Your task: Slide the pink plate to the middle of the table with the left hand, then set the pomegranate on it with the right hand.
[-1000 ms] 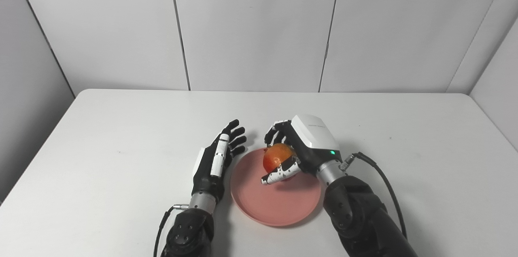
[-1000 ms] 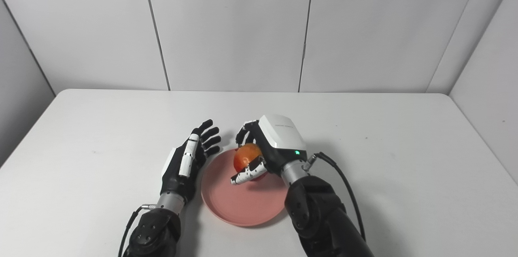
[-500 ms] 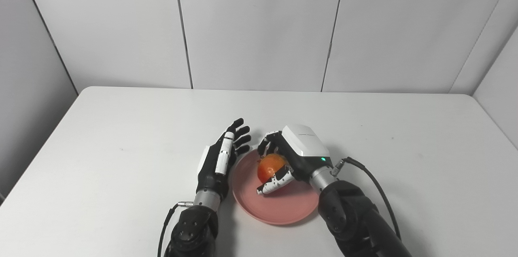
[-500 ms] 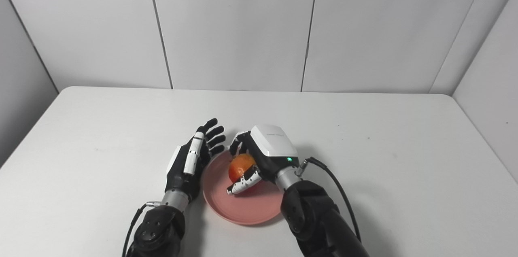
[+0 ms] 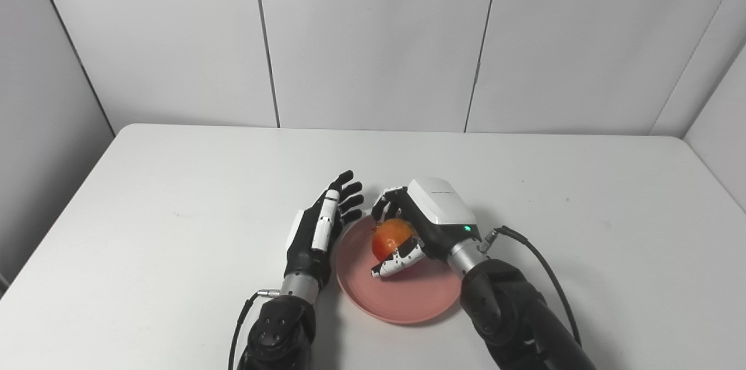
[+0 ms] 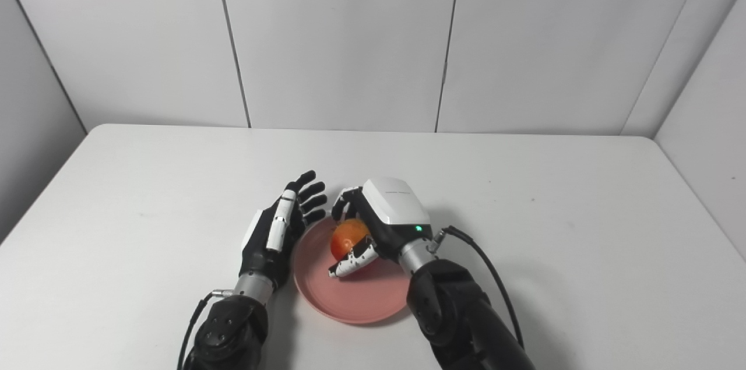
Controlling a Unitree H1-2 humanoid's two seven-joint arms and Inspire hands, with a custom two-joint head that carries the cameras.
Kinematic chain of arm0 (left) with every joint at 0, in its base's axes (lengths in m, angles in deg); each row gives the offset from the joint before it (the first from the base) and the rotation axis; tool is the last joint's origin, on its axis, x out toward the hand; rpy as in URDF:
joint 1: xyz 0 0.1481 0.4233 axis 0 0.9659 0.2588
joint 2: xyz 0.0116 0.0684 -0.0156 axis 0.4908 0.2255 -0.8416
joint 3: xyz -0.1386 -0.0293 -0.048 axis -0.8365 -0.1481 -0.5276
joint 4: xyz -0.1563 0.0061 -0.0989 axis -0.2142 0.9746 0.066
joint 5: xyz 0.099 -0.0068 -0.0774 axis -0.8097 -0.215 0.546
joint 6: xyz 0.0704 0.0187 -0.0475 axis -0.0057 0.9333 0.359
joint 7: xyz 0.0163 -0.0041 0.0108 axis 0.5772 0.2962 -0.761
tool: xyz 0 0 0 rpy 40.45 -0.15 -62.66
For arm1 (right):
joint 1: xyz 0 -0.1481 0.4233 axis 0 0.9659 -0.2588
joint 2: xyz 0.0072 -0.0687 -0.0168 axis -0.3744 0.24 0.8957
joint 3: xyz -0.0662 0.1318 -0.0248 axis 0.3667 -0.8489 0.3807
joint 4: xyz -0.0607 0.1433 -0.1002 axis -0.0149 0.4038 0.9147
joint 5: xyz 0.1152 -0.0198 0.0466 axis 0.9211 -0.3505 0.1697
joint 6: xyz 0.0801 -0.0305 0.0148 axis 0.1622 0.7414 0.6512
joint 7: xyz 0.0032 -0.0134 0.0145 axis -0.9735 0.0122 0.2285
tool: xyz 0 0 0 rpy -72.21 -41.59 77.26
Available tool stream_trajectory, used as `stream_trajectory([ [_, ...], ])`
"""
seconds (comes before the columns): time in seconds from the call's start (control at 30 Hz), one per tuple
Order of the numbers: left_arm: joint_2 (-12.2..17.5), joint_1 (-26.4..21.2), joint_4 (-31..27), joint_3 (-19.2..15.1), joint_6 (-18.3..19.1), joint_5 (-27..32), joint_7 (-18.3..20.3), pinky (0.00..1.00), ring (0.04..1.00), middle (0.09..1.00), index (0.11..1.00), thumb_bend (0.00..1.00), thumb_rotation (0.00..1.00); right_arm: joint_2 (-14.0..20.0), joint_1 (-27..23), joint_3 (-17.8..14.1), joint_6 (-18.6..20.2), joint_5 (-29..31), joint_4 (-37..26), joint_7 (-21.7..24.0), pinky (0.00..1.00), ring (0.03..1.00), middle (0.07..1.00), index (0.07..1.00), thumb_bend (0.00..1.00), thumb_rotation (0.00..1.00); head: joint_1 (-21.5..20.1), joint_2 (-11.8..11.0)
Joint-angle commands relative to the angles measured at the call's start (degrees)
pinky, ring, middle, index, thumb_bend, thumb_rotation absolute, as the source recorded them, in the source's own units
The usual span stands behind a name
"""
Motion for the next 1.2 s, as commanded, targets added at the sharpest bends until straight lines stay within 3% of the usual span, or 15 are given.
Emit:
stream_trajectory([
  [0.0,-0.63,-1.62,-0.4,0.21,0.36,-0.08,-0.03,0.82,0.841,0.852,0.844,0.39,1.0,0.88,-0.81,-0.62,-0.45,-0.13,-1.67,0.6,0.3,0.408,0.463,0.526,0.52,0.04,-0.02,-0.04],
  [0.03,-0.59,-1.62,-0.43,0.23,0.39,-0.08,0.01,0.82,0.841,0.852,0.843,0.39,1.0,1.11,-0.86,-0.57,-0.23,-0.26,-2.03,1.14,0.31,0.42,0.494,0.514,0.52,0.08,-0.04,-0.05],
  [0.07,-0.53,-1.62,-0.42,0.27,0.37,-0.13,0.06,0.82,0.842,0.853,0.845,0.39,1.0,1.43,-1.0,-0.35,0.45,-0.7,-2.49,2.32,0.33,0.452,0.545,0.585,0.69,0.18,-0.07,-0.06],
  [0.17,-0.32,-1.67,-0.16,0.35,0.09,-0.22,0.23,0.82,0.843,0.855,0.846,0.39,1.0,2.56,-1.71,0.66,2.94,-2.88,-3.79,7.26,0.4,0.536,0.635,0.678,0.84,0.34,-0.2,-0.14],
  [0.37,-0.28,-1.71,-0.04,0.26,0.09,-0.06,0.43,0.82,0.842,0.857,0.848,0.39,1.0,3.84,-1.91,0.8,4.37,-4.55,-6.06,13.4,0.46,0.612,0.713,0.763,0.95,0.42,-0.45,-0.22],
  [0.43,-0.34,-1.69,-0.21,0.28,0.44,-0.2,0.28,0.82,0.841,0.856,0.847,0.39,1.0,4.26,-1.8,0.62,3.99,-4.29,-6.86,14.71,0.46,0.624,0.727,0.789,0.97,0.45,-0.49,-0.33],
  [0.57,-0.29,-1.7,-0.09,0.32,0.35,-0.22,0.33,0.82,0.842,0.857,0.851,0.39,1.0,5.03,-1.77,0.35,3.24,-3.55,-8.17,16.73,0.61,0.76,0.826,0.835,1.0,0.48,-0.52,-0.48],
  [0.63,-0.31,-1.7,-0.07,0.28,0.29,-0.08,0.4,0.82,0.842,0.857,0.849,0.39,1.0,5.34,-1.95,0.21,3.7,-3.19,-9.12,18.41,0.75,0.85,0.889,0.894,1.0,0.52,-0.48,-0.55],
  [0.8,-0.38,-1.74,0.06,0.15,0.28,0.01,0.31,0.83,0.841,0.855,0.845,0.39,1.0,5.75,-2.04,-0.71,4.05,-2.38,-11.4,21.12,0.88,0.914,0.943,0.962,1.0,0.57,-0.53,-0.73],
  [0.93,-0.33,-1.77,0.17,0.03,0.1,0.18,0.41,0.82,0.841,0.854,0.844,0.39,1.0,5.87,-1.75,-2.29,2.08,-0.5,-13.03,19.68,0.88,0.915,0.948,0.982,1.0,0.6,-0.6,-0.92],
  [1.17,-0.22,-1.77,0.52,-0.3,-0.55,0.47,0.63,0.81,0.829,0.844,0.841,0.37,1.0,4.53,-1.76,-5.78,0.12,1.43,-17.22,13.51,0.77,0.865,0.919,0.96,1.0,0.66,-0.94,-1.16],
])
